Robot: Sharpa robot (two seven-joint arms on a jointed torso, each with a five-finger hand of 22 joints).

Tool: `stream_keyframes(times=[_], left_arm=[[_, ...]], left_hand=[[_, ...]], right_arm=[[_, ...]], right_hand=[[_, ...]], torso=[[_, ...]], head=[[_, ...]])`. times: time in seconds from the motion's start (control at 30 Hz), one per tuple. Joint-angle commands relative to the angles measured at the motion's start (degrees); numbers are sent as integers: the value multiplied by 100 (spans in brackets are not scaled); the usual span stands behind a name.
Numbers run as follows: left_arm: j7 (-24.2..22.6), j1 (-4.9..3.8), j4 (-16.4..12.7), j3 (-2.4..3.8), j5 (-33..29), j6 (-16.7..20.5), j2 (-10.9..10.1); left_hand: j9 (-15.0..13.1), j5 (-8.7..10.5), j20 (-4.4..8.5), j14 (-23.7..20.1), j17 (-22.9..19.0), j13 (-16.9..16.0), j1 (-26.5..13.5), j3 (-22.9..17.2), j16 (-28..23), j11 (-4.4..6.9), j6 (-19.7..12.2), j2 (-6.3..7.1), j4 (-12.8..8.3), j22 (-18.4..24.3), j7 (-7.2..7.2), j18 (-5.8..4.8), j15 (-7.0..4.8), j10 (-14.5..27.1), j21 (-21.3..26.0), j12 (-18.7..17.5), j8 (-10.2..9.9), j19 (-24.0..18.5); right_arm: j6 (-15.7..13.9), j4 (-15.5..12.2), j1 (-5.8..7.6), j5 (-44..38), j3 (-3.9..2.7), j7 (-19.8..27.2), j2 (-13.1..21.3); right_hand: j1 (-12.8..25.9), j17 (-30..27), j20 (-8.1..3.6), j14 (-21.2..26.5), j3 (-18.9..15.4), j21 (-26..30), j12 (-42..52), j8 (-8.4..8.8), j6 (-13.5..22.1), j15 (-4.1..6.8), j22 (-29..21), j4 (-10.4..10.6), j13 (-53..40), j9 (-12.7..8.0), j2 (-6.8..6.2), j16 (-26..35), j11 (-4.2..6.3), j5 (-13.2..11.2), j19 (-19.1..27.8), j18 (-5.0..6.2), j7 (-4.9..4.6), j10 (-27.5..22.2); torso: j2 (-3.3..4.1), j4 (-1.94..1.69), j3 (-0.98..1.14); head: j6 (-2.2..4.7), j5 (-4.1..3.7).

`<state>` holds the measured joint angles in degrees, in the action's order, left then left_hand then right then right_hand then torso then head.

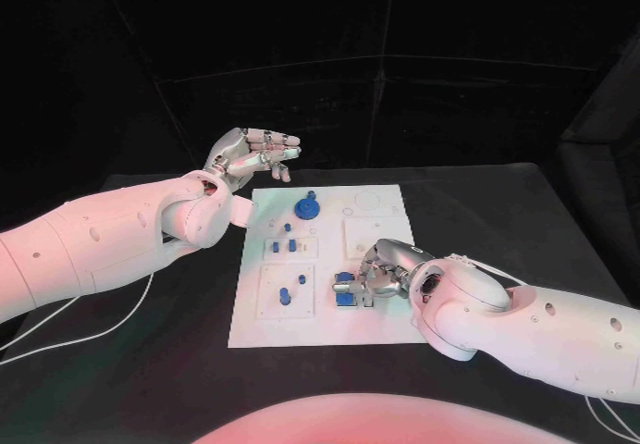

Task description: Assemble the parts on the task board

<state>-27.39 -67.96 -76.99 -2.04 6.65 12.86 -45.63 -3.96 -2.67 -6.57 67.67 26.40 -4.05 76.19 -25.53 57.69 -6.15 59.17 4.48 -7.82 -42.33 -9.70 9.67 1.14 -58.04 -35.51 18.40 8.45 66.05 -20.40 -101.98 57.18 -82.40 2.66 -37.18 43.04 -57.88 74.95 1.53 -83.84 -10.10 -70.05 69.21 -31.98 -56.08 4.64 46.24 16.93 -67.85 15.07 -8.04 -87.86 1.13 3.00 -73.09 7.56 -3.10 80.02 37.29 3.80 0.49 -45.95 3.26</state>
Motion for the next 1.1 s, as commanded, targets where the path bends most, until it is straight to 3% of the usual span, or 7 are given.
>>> stream_keyframes(times=[0.03,0.13,0.33,0.77,1.1], left_arm=[[-26,-10,-7,4,-14,-61,6],[-25,-10,-4,4,-14,-63,5],[-22,-9,-1,4,-14,-63,3],[-20,-9,6,3,-14,-58,9],[-17,-9,11,2,-14,-61,7]], left_hand=[[5,-26,-6,-51,-7,7,-53,31,21,2,-32,-1,-3,3,0,76,-5,40,31,28,16,-43],[5,-26,-6,-51,-7,7,-53,31,21,2,-32,-1,-3,3,0,76,-5,40,31,28,16,-43],[5,-26,-6,-51,-7,7,-53,31,21,2,-32,-1,-3,3,0,76,-5,40,31,28,16,-43],[5,-26,-10,-55,-9,7,-63,36,24,-2,-39,-9,3,6,-3,76,-1,52,35,36,20,-44],[5,-26,-10,-55,-9,7,-63,36,24,-2,-39,-9,3,6,-3,76,-1,52,35,36,20,-44]], right_arm=[[-130,-65,8,-104,-3,179,34],[-73,-154,7,-84,-2,333,90],[17,-236,7,-66,-2,423,156],[182,-43,7,-110,-2,309,131],[323,-9,7,-124,-1,388,88]], right_hand=[[-187,892,6,-489,77,27,-34,-37,44,9,-11,-8,4,16,56,33,-2,-2,47,-7,0,-24],[-703,896,12,-491,190,36,-39,-85,70,3,-9,-54,-12,48,197,35,-3,34,46,-5,-3,-9],[-1188,904,12,-494,202,33,-42,-148,78,8,14,-201,-33,88,282,35,1,57,36,-9,3,5],[-1505,924,5,-498,182,20,-44,-215,73,15,53,-363,-57,126,496,30,9,123,19,-15,10,21],[-1637,930,5,-499,150,21,-47,-232,79,15,59,-471,-67,137,540,29,9,149,20,-16,8,24]], torso=[[3,-1,3],[0,2,4],[-4,5,-1],[2,-5,-1],[1,4,-2]], head=[[0,-1],[-7,13],[-13,6],[-11,-1],[-37,11]])
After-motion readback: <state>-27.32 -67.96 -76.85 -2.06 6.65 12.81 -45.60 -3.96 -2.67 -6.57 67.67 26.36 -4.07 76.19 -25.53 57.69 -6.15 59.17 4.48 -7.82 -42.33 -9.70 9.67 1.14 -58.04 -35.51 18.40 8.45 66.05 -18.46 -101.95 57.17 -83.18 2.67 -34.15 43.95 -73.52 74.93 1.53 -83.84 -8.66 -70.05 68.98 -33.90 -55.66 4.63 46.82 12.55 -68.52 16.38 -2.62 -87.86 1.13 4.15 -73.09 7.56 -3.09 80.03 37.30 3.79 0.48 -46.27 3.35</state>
